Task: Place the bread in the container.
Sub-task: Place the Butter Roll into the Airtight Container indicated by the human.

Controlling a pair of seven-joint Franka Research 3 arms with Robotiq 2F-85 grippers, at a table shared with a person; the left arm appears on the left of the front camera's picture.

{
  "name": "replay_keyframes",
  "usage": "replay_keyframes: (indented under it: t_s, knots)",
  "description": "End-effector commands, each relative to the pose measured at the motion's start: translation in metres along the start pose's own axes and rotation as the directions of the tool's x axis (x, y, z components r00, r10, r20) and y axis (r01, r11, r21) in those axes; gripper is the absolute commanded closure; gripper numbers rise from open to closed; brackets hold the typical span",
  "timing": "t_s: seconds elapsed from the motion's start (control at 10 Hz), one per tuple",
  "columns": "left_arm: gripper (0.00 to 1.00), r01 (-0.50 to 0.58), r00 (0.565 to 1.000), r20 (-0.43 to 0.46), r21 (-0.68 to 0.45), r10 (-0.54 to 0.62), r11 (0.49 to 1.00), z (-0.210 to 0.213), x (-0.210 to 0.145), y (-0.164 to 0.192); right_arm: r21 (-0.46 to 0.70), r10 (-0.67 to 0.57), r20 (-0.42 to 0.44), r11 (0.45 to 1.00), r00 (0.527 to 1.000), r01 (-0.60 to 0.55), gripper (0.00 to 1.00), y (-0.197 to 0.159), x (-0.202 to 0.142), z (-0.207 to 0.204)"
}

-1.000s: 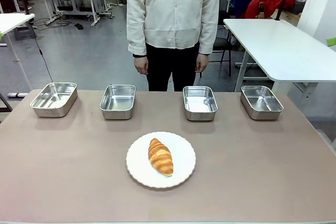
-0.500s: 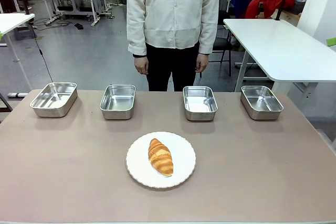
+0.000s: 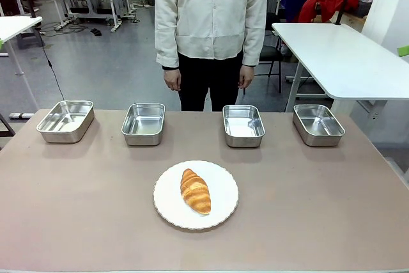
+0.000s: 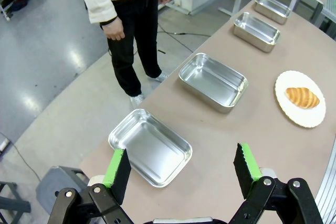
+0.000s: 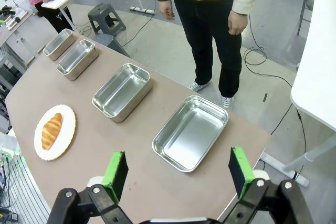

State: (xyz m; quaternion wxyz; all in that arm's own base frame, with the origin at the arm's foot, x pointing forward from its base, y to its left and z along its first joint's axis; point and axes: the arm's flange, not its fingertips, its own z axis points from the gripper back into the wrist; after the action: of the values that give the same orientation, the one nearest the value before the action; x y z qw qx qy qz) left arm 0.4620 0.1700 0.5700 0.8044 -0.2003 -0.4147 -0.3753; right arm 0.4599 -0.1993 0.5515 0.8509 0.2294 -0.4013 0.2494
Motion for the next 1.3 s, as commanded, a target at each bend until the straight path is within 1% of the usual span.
replay_keyframes:
  t_s: [0.0, 1.2]
  knots:
    - [0.00, 0.009, 1.000, 0.002, -0.005, -0.009, 1.000, 0.0011, -0.0007, -0.0005, 0.001, 0.002, 0.003, 1.000, 1.000, -0.002, 0.00, 0.0005, 0.0007, -0.0001]
    - [0.00, 0.009, 1.000, 0.002, -0.005, -0.009, 1.000, 0.0011, -0.0007, -0.0005, 0.001, 0.002, 0.003, 1.000, 1.000, -0.002, 0.00, 0.0005, 0.0007, -0.0001]
